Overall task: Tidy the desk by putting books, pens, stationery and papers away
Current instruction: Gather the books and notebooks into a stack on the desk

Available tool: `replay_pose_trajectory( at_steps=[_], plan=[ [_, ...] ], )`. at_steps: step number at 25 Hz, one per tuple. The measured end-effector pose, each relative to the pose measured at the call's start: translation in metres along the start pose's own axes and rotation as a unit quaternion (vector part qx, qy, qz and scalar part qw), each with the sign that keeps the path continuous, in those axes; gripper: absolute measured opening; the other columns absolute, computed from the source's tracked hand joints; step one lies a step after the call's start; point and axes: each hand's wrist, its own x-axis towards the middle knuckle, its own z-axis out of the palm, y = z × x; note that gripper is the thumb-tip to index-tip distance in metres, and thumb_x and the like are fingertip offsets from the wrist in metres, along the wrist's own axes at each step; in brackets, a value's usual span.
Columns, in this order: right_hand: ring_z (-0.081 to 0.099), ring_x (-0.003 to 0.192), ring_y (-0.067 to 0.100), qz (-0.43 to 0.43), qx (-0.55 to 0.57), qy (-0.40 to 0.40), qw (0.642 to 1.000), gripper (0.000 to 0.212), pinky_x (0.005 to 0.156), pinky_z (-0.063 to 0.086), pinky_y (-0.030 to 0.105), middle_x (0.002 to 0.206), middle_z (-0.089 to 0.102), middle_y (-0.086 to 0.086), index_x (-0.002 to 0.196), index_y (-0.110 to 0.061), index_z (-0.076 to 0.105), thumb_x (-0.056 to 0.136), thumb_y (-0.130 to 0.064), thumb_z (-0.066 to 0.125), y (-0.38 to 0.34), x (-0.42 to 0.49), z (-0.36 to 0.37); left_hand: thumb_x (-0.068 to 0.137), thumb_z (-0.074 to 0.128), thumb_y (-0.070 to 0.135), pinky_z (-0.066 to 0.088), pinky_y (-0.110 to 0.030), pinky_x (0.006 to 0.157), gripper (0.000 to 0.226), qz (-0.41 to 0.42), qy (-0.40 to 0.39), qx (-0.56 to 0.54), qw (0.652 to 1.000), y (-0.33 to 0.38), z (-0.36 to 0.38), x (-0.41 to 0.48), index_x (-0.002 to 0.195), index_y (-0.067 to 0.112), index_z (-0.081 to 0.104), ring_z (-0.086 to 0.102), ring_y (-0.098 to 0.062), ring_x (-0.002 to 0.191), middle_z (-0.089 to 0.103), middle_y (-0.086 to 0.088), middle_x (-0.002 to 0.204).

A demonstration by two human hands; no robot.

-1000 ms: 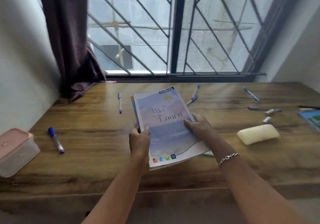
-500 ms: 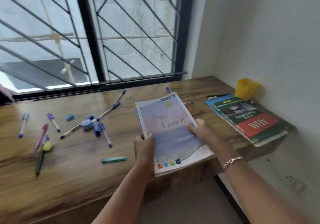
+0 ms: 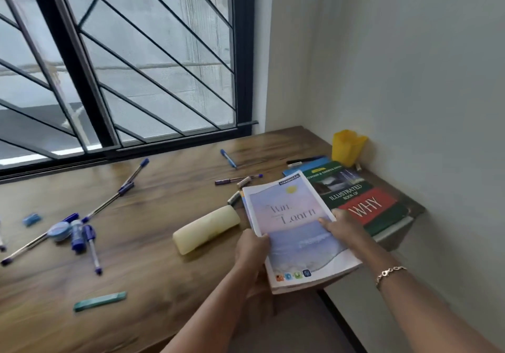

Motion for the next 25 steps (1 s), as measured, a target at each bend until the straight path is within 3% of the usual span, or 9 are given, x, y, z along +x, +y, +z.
replay_pose_trajectory(
  at_steps=[4, 7, 11, 15, 19, 22, 25],
  plan=[
    [0.06, 0.1, 0.029, -0.008, -0.067, -0.025, 0.997, 0.03, 0.085, 0.047, 0.035, 0.111, 0.063, 0.015, 0.112, -0.003, 0.056, 0.094, -0.025, 0.052, 0.007, 0.033, 0.011, 0.089, 0.05, 0.023, 0.059, -0.047, 0.065, 0.019, -0.01, -0.033, 0.146, 0.989, 0.006, 0.001, 0.017, 0.105, 0.013, 0.051, 0.066, -0.029, 0.087, 0.063, -0.011, 0.104],
    [0.059, 0.1, 0.03, -0.026, -0.124, -0.034, 0.991, 0.032, 0.083, 0.046, 0.034, 0.11, 0.062, 0.017, 0.11, -0.001, 0.055, 0.093, -0.028, 0.052, 0.006, 0.052, 0.02, 0.092, 0.049, 0.032, 0.059, -0.036, 0.058, 0.03, -0.005, -0.012, 0.27, 0.963, 0.013, -0.001, 0.032, 0.113, 0.01, 0.049, 0.064, -0.028, 0.086, 0.058, -0.01, 0.105],
    [0.057, 0.103, 0.031, -0.064, -0.192, -0.012, 0.979, 0.035, 0.082, 0.045, 0.033, 0.111, 0.061, 0.017, 0.11, 0.0, 0.054, 0.093, -0.03, 0.052, -0.005, 0.066, 0.026, 0.095, 0.042, 0.044, 0.048, -0.03, 0.076, 0.043, 0.054, 0.023, 0.441, 0.895, 0.016, -0.006, 0.051, 0.115, 0.009, 0.054, 0.061, -0.028, 0.104, 0.062, -0.01, 0.117],
    [0.054, 0.108, 0.031, -0.122, -0.237, 0.024, 0.964, 0.035, 0.087, 0.043, 0.033, 0.119, 0.054, 0.018, 0.113, 0.002, 0.053, 0.094, -0.028, 0.051, -0.012, 0.071, 0.031, 0.095, 0.039, 0.049, 0.043, -0.03, 0.078, 0.047, 0.046, 0.036, 0.502, 0.863, 0.017, -0.004, 0.058, 0.112, 0.009, 0.056, 0.058, -0.027, 0.109, 0.062, -0.009, 0.119],
    [0.054, 0.103, 0.026, -0.228, -0.302, 0.067, 0.923, 0.029, 0.086, 0.044, 0.031, 0.114, 0.055, 0.014, 0.109, -0.001, 0.056, 0.095, -0.025, 0.048, -0.007, 0.072, 0.036, 0.094, 0.04, 0.051, 0.045, -0.03, 0.075, 0.047, 0.026, 0.075, 0.507, 0.858, 0.016, 0.003, 0.056, 0.107, 0.009, 0.058, 0.06, -0.027, 0.104, 0.063, -0.009, 0.114],
    [0.054, 0.103, 0.025, -0.295, -0.351, 0.069, 0.886, 0.025, 0.085, 0.045, 0.029, 0.115, 0.055, 0.014, 0.11, -0.002, 0.057, 0.095, -0.018, 0.044, -0.002, 0.077, 0.033, 0.094, 0.044, 0.046, 0.048, -0.03, 0.071, 0.041, 0.036, 0.173, 0.503, 0.846, 0.016, 0.019, 0.044, 0.108, 0.01, 0.055, 0.064, -0.027, 0.098, 0.065, -0.009, 0.109],
    [0.053, 0.103, 0.027, -0.358, -0.374, 0.062, 0.853, 0.028, 0.086, 0.044, 0.031, 0.115, 0.055, 0.015, 0.112, -0.002, 0.056, 0.095, -0.02, 0.044, 0.003, 0.079, 0.025, 0.084, 0.063, 0.04, 0.05, -0.027, 0.058, 0.037, 0.118, 0.277, 0.535, 0.789, 0.017, 0.042, 0.025, 0.105, 0.011, 0.053, 0.067, -0.025, 0.082, 0.064, -0.008, 0.095]
  ],
)
